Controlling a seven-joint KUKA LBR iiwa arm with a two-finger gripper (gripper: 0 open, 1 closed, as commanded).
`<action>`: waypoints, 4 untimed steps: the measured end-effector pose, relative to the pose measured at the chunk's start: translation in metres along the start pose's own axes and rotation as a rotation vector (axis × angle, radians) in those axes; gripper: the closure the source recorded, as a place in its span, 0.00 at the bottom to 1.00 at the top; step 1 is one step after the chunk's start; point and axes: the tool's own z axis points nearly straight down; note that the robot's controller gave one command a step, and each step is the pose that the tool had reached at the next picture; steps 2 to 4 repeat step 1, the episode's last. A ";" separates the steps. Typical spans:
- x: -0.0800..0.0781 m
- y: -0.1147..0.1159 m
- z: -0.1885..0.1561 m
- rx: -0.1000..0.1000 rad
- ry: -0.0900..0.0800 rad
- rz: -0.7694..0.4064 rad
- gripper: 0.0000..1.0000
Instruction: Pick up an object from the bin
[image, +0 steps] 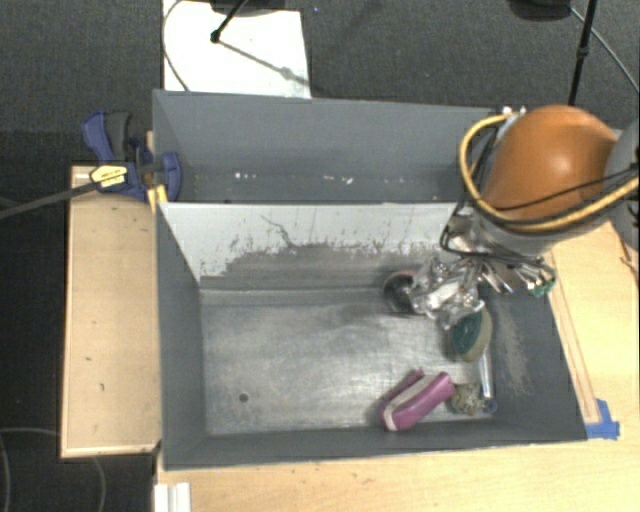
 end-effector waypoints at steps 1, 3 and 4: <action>-0.006 -0.015 -0.051 0.000 0.000 -0.016 1.00; -0.006 -0.015 -0.051 0.000 0.000 -0.016 1.00; -0.006 -0.015 -0.051 0.000 0.000 -0.016 1.00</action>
Offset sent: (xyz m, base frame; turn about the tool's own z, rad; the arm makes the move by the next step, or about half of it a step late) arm 0.0106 -0.0088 0.0467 -0.0195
